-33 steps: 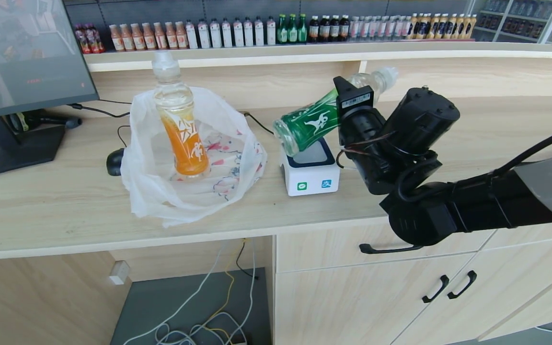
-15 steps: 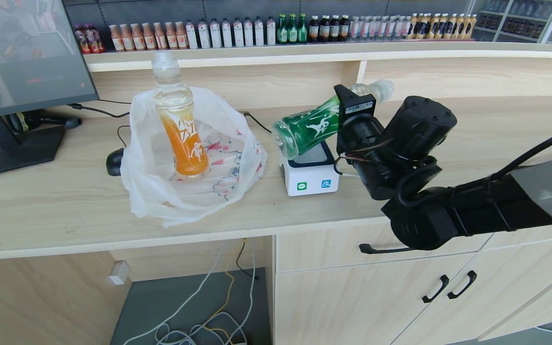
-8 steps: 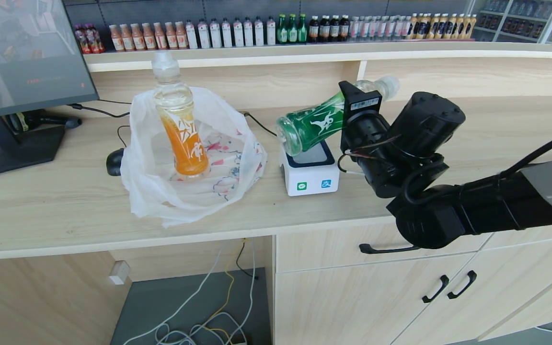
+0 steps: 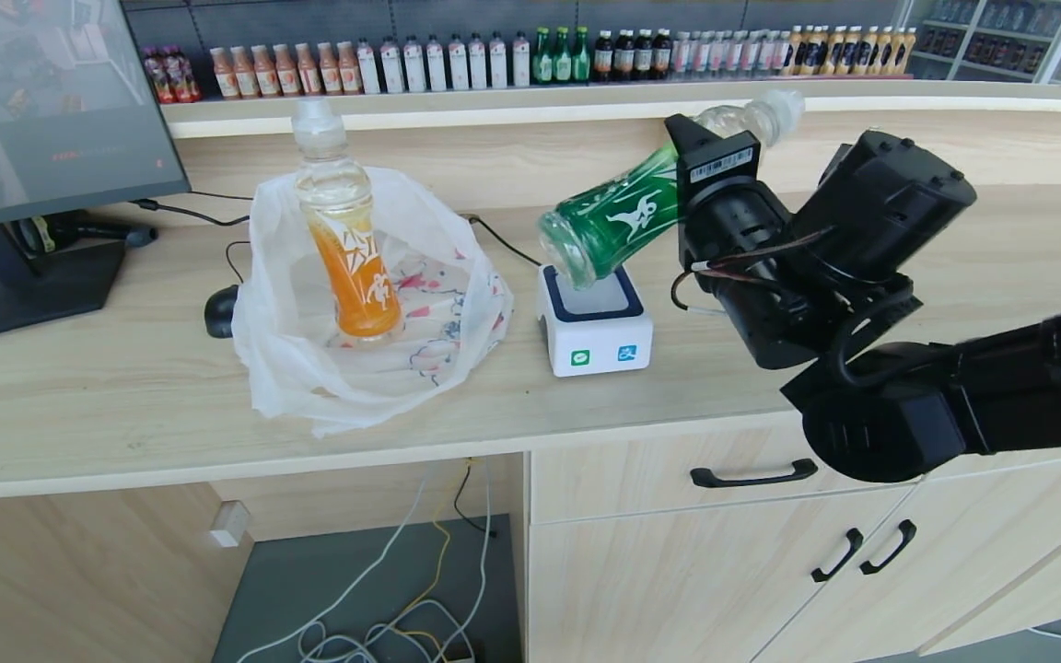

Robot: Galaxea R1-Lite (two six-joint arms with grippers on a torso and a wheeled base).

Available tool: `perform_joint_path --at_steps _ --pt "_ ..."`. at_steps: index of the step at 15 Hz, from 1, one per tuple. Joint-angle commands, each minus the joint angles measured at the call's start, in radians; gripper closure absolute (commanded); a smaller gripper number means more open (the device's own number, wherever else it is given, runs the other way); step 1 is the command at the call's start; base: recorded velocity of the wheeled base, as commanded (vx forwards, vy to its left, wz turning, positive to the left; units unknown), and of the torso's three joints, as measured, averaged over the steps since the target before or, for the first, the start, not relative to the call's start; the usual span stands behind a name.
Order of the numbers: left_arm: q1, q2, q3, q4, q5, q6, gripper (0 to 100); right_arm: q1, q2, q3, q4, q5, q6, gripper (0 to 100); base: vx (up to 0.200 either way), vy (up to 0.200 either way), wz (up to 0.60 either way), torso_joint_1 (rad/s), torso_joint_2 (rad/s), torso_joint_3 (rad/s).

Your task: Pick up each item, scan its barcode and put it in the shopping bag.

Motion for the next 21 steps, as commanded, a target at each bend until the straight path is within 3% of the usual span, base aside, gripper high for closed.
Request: perform_joint_path --at_steps 1,7,12,17,21 --pt "0.001 0.000 0.000 0.000 0.000 0.000 0 0.027 -0.052 0.005 -0.003 -0.002 -0.034 100 0.000 0.000 0.00 0.000 0.00 0.000" --pt "0.001 0.000 0.000 0.000 0.000 0.000 0 0.100 -0.148 0.042 0.001 -0.039 -0.300 100 0.000 0.000 0.00 0.000 0.00 0.000" --pt "0.001 0.000 0.000 0.000 0.000 0.000 0 0.163 -0.234 0.197 -0.025 -0.047 -0.583 100 0.000 0.000 0.00 0.000 0.00 0.000" --pt "0.001 0.000 0.000 0.000 0.000 0.000 0 0.165 -0.271 0.372 -0.200 -0.021 -0.893 100 0.000 0.000 0.00 0.000 0.00 0.000" --pt "0.001 0.000 0.000 0.000 0.000 0.001 0 0.157 -0.243 0.419 -0.276 0.016 -1.017 100 0.000 0.000 0.00 0.000 0.00 0.000"
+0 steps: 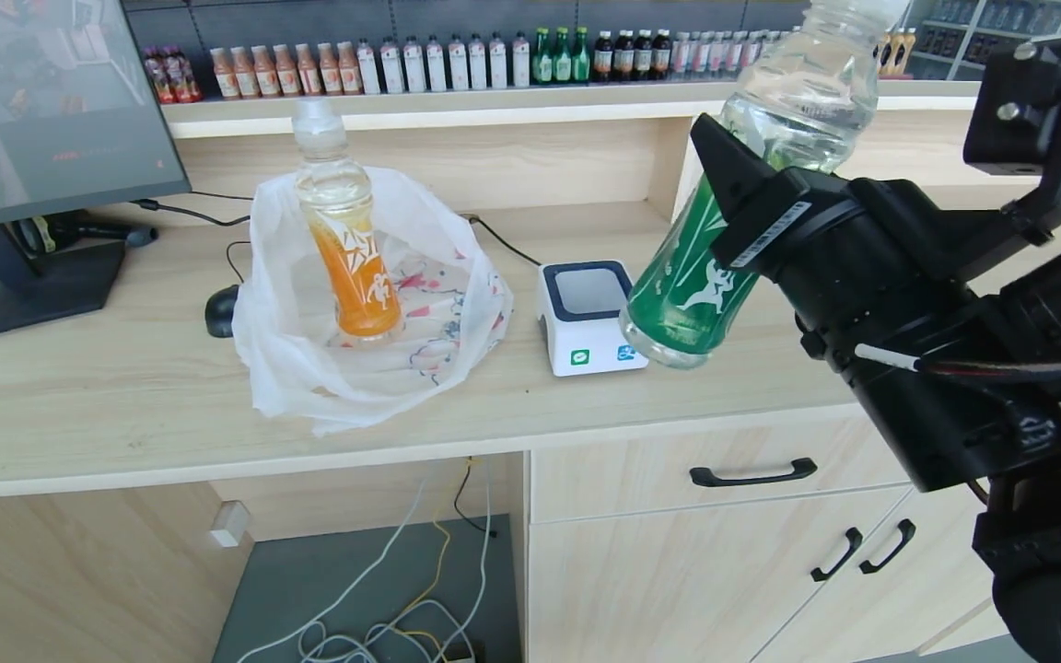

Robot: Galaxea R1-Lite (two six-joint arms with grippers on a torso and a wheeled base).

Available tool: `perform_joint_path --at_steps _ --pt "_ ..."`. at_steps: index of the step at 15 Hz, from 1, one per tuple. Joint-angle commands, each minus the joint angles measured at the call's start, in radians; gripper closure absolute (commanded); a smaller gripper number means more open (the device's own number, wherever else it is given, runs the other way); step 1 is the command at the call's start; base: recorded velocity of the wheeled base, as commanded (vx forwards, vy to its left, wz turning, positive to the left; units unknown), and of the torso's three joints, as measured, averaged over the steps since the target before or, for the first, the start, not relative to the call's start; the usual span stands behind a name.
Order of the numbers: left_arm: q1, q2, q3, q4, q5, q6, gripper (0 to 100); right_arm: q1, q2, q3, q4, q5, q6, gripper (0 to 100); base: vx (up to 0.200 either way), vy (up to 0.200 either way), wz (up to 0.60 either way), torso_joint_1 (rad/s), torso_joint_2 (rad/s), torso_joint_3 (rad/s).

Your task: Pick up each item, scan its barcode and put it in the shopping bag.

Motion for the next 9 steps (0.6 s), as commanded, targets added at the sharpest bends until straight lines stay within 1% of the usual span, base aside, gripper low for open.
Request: perform_joint_path --at_steps 1,4,6,7,9 --pt "0.000 0.000 0.000 0.000 0.000 0.001 0 -0.022 0.026 0.013 -0.016 0.046 -0.045 100 0.000 0.000 0.00 0.000 0.00 0.000" --pt "0.000 0.000 0.000 0.000 0.000 0.001 0 -0.097 0.078 0.013 -0.076 0.158 -0.079 100 0.000 0.000 0.00 0.000 0.00 0.000" --pt "0.000 0.000 0.000 0.000 0.000 0.001 0 -0.132 0.095 0.027 -0.102 0.232 -0.103 100 0.000 0.000 0.00 0.000 0.00 0.000" --pt "0.000 0.000 0.000 0.000 0.000 0.001 0 -0.134 0.099 0.032 -0.107 0.269 -0.122 100 0.000 0.000 0.00 0.000 0.00 0.000" --pt "0.000 0.000 0.000 0.000 0.000 0.001 0 -0.139 0.102 0.040 -0.107 0.269 -0.108 100 0.000 0.000 0.00 0.000 0.00 0.000"
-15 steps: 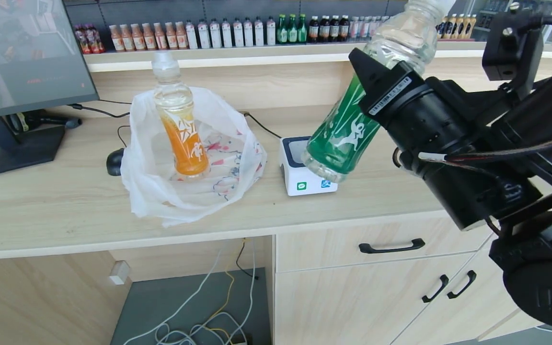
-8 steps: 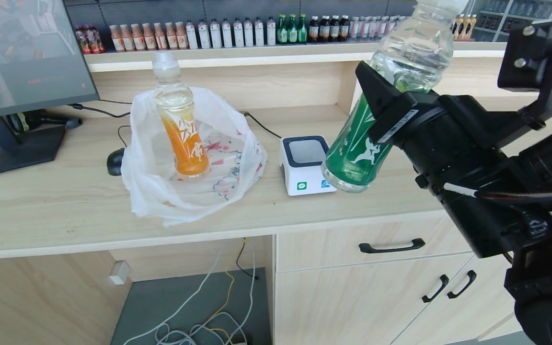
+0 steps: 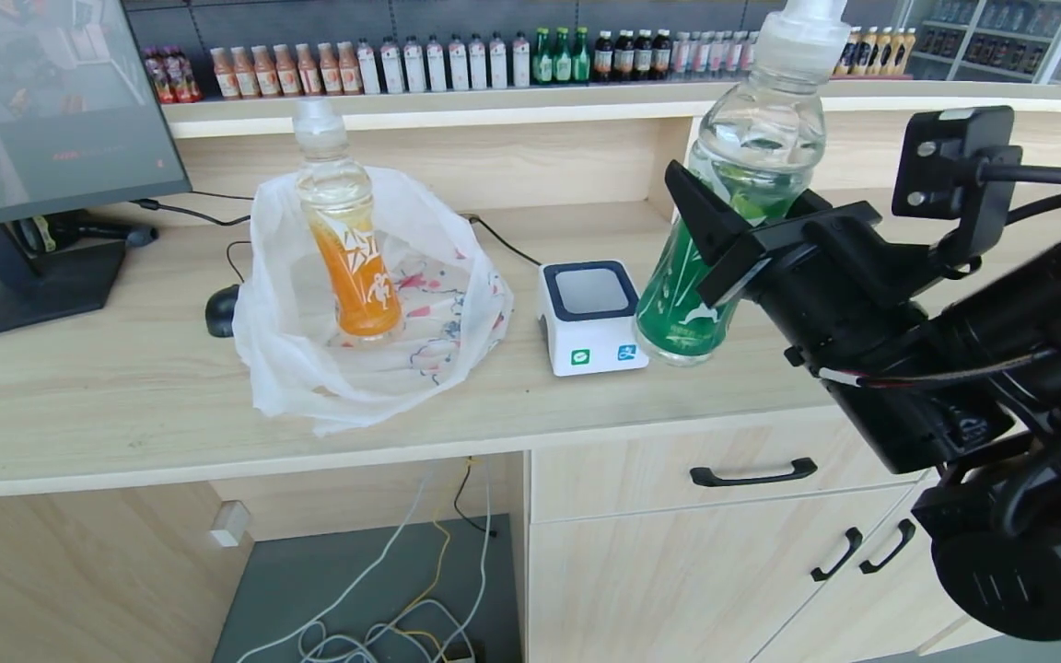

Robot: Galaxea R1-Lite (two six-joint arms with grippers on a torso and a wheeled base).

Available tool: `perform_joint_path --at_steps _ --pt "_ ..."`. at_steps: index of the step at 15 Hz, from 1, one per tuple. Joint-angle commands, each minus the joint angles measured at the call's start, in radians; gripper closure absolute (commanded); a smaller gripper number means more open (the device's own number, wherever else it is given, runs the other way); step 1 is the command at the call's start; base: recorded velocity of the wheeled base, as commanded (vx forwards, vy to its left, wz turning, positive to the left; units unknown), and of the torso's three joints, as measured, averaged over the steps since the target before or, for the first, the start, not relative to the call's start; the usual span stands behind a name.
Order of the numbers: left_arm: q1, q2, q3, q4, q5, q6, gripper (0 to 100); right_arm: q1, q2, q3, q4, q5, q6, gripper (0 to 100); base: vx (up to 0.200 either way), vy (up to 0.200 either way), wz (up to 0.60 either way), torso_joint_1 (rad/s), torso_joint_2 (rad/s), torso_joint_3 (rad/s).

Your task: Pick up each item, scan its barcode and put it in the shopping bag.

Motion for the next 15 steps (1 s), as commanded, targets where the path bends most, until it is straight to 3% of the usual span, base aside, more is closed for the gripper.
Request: perform_joint_path --at_steps 1,8,15 --pt "0.000 0.000 0.000 0.000 0.000 0.000 0 -0.007 0.017 0.011 0.000 0.000 0.003 100 0.000 0.000 0.00 0.000 0.00 0.000" --pt "0.000 0.000 0.000 0.000 0.000 0.000 0 -0.024 0.023 0.020 0.000 -0.055 0.065 100 0.000 0.000 0.00 0.000 0.00 0.000" --pt "0.000 0.000 0.000 0.000 0.000 -0.002 0 -0.024 0.021 0.021 0.000 -0.055 0.066 100 0.000 0.200 0.00 0.004 0.00 0.002"
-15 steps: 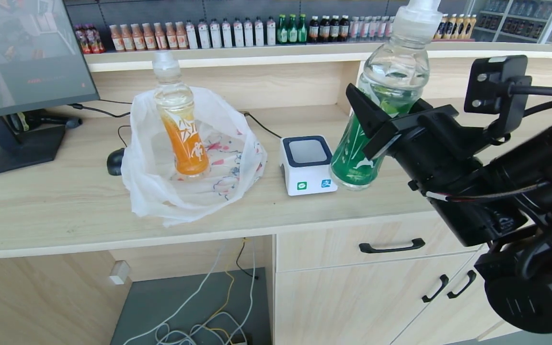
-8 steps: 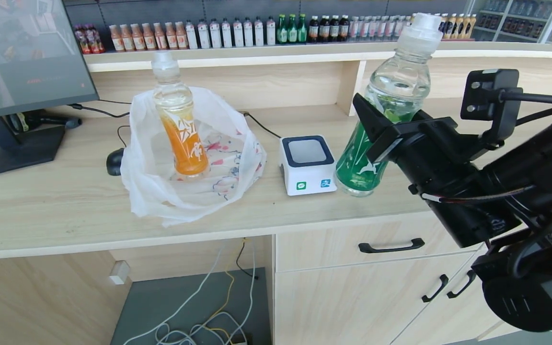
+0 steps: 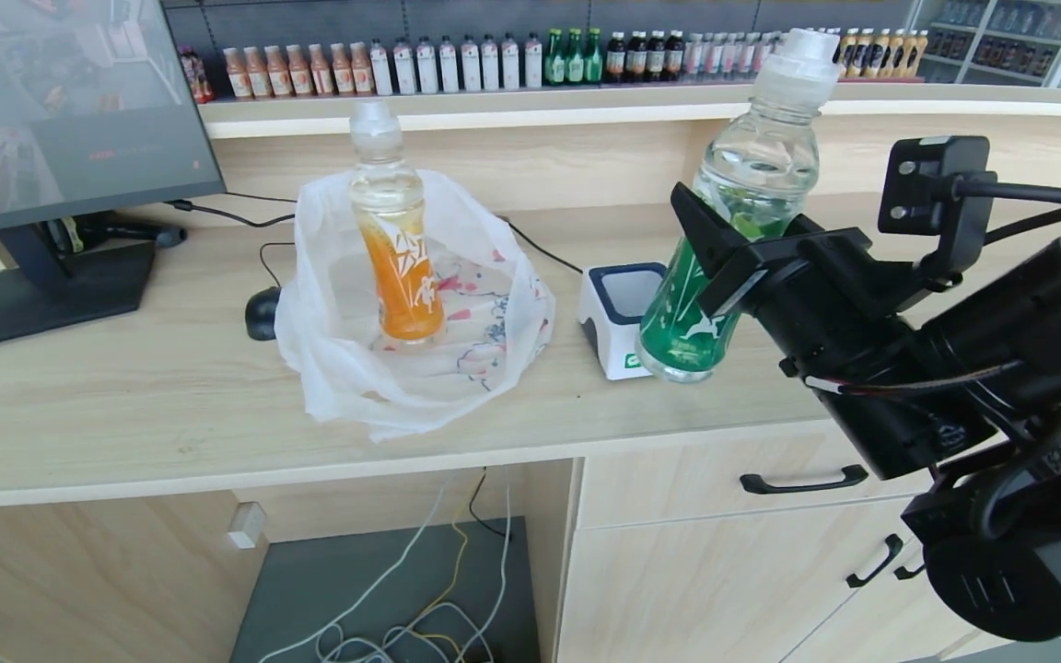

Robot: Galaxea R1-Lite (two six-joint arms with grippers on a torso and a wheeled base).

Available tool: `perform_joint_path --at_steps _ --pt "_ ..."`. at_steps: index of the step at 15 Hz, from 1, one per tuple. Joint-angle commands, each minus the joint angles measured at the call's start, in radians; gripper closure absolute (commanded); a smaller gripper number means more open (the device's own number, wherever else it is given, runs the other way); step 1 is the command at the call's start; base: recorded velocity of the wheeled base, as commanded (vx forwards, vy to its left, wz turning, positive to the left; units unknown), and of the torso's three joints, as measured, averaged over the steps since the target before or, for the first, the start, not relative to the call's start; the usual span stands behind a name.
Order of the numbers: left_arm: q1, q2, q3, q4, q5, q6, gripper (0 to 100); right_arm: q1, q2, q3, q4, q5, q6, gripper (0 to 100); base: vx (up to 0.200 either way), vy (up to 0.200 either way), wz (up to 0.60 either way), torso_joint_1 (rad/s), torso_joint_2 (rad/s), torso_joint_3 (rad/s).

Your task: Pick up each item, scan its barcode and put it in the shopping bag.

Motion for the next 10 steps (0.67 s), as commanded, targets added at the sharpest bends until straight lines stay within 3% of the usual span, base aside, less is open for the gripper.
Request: perform_joint_path --at_steps 1,10 --pt "0.001 0.000 0.000 -0.001 0.000 -0.001 0 -0.002 0.000 0.002 0.000 -0.001 -0.001 100 0.000 0.200 0.00 0.002 0.00 -0.002" --pt "0.001 0.000 0.000 -0.001 0.000 -0.001 0 -0.002 -0.022 0.013 0.000 -0.002 -0.001 100 0.000 0.200 0.00 0.000 0.00 0.000"
